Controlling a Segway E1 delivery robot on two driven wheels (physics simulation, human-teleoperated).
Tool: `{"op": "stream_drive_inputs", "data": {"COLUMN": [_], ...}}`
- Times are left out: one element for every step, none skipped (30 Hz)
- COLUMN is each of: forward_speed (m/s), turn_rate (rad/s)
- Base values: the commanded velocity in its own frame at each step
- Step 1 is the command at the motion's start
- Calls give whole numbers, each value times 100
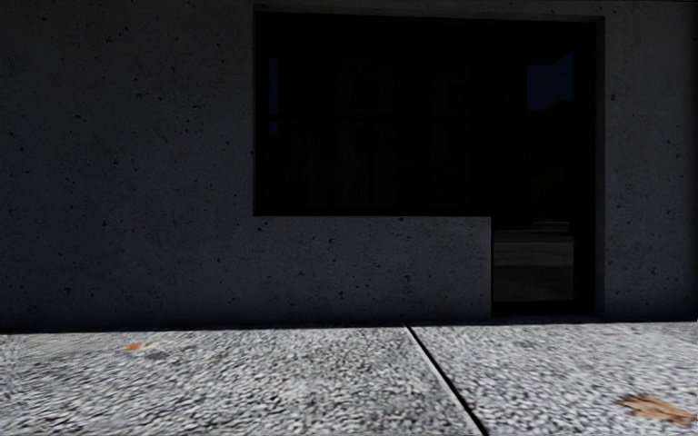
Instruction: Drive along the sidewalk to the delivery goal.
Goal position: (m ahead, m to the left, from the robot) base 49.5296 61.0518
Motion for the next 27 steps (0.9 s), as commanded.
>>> {"op": "stream_drive_inputs", "data": {"forward_speed": [0, 0, 0, 0, 0, 0, 0, 0, 0, 0, 0, 0, 0, 0, 0, 8, 20, 33, 45, 72, 75, 79, 81, 81, 82, 84, 86], "turn_rate": [61, 61, 61, 61, 61, 61, 61, 61, 61, 61, 61, 61, 61, 61, 61, 61, 61, 61, 61, 61, 61, 61, 61, 61, 61, 61, 61]}}
